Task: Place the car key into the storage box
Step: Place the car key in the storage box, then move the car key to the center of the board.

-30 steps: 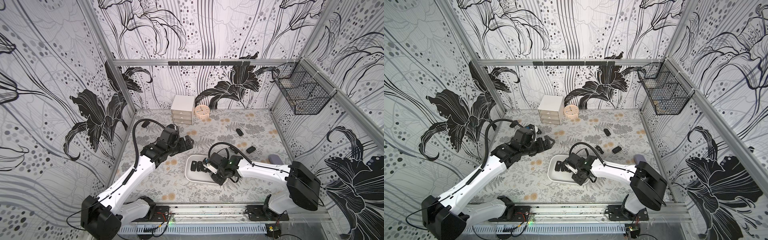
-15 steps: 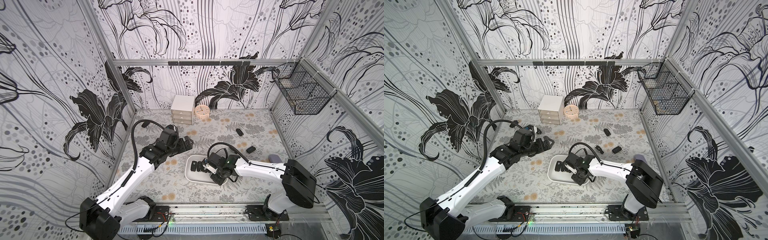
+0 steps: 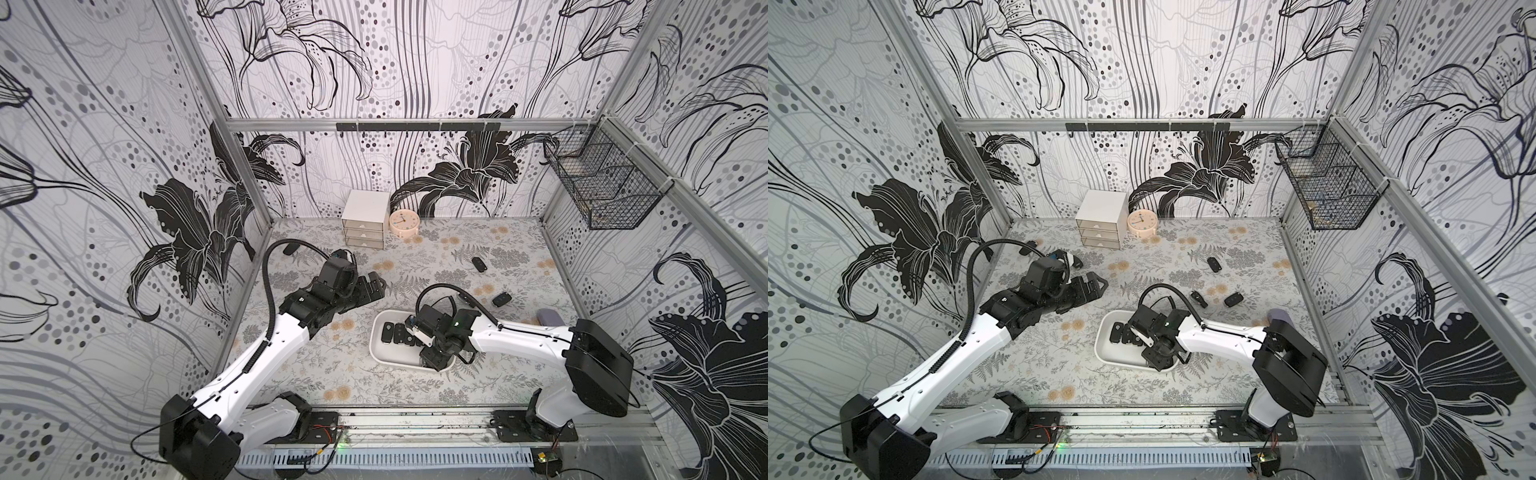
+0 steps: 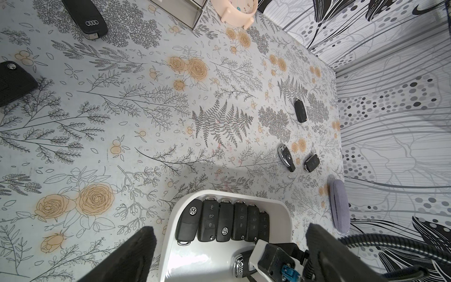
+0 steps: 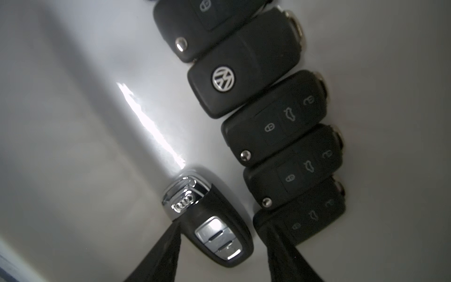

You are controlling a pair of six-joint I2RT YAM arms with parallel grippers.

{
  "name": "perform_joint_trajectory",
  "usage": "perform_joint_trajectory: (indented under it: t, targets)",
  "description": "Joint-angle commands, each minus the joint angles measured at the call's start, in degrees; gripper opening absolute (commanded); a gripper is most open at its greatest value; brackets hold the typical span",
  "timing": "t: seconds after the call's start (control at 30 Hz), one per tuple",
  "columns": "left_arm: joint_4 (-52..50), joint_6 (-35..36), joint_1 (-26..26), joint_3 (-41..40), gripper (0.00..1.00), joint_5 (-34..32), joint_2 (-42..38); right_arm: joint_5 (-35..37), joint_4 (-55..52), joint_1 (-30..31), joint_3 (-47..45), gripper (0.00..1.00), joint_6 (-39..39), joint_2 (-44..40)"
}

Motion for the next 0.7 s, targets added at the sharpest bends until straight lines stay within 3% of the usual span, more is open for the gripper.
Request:
perform_joint_trajectory:
  t: [0.0, 0.43, 0.67]
  targets:
    - [-1.1, 1.7, -0.1, 1.6, 0.99, -3.3, 0.8, 2.9, -1.1, 0.2, 3.2, 0.65, 3.1, -3.9]
    - [-4.3, 4.1, 4.1, 3.9, 0.99, -10.0, 4.3, 12.0, 2.8, 0.1, 9.6, 1.0, 14.4, -8.4]
    - [-5.0, 5.4, 9.3, 5.0, 0.99, -9.5, 8.0, 13.9, 4.2, -0.7, 12.9, 1.0, 17.1, -7.8]
